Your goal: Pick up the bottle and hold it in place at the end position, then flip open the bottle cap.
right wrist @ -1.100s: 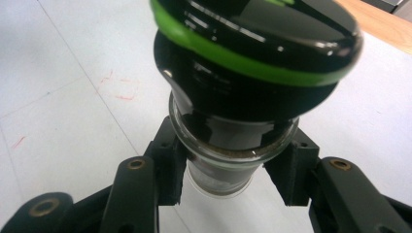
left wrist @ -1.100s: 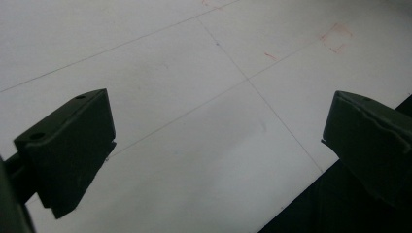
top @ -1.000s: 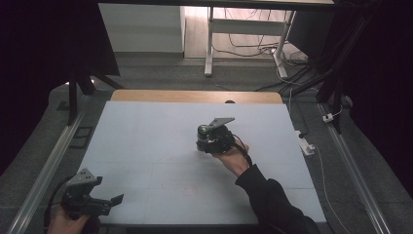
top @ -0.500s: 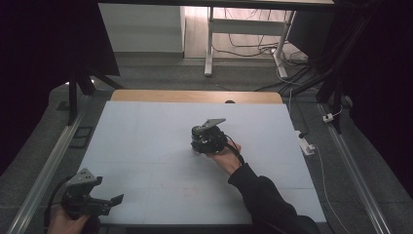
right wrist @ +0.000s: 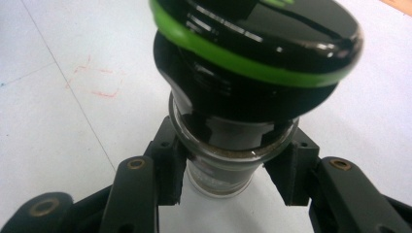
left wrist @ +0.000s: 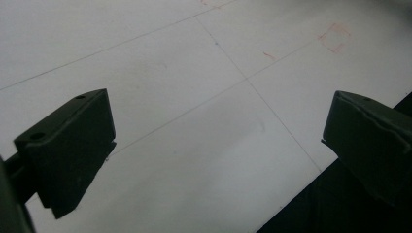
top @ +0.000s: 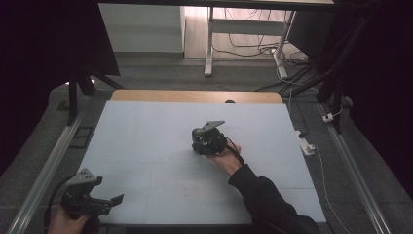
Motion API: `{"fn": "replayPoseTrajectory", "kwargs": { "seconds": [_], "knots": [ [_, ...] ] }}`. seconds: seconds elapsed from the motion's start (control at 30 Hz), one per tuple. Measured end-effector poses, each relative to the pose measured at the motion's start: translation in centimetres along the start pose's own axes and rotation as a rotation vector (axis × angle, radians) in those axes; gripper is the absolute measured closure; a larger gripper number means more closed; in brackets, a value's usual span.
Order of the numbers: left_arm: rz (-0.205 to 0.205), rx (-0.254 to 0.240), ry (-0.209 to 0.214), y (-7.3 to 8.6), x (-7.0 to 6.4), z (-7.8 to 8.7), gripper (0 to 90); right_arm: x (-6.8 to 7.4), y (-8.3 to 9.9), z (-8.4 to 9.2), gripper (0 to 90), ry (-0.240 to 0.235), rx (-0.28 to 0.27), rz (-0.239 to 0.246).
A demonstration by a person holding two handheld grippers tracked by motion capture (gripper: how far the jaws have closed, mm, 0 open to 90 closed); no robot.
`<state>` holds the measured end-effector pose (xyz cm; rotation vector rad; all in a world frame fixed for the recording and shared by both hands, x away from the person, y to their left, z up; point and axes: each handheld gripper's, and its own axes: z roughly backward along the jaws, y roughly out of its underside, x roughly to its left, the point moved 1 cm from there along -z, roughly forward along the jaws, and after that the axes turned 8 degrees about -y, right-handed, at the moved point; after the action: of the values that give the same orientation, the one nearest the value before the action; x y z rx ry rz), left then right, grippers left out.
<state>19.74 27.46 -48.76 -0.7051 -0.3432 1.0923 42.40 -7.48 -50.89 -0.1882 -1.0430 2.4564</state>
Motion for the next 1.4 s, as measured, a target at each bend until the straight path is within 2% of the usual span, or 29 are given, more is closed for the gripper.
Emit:
{"fn": "replayPoseTrajectory", "kwargs": {
  "seconds": [0.27, 0.6, 0.8, 0.93, 1.13, 1.4],
  "knots": [
    [-0.008, -0.014, 0.0, -0.1, -0.1, 0.1, 0.0, 0.0, 0.1, 0.0, 52.3, -0.002, -0.005, 0.003],
    [0.0, -0.028, 0.034, -0.4, 0.2, 0.2, 0.0, 0.0, 0.1, 0.0, 52.2, -0.004, -0.008, 0.0],
    [-0.039, -0.029, 0.077, -0.9, 0.0, -0.2, 0.0, -0.1, 0.2, 0.0, 52.2, -0.006, -0.008, 0.001],
    [-0.062, -0.061, 0.096, -1.4, 0.0, -0.5, 0.0, -0.1, 0.2, 0.0, 52.2, -0.008, -0.012, 0.002],
    [-0.083, -0.083, 0.159, -2.3, 0.0, -1.4, 0.0, -0.1, 0.2, 0.0, 52.1, -0.011, -0.014, 0.002],
    [-0.117, -0.113, 0.166, -3.6, -0.2, -2.6, 0.3, -0.1, 0.2, 0.0, 52.2, -0.012, -0.014, 0.003]
  ]
}}
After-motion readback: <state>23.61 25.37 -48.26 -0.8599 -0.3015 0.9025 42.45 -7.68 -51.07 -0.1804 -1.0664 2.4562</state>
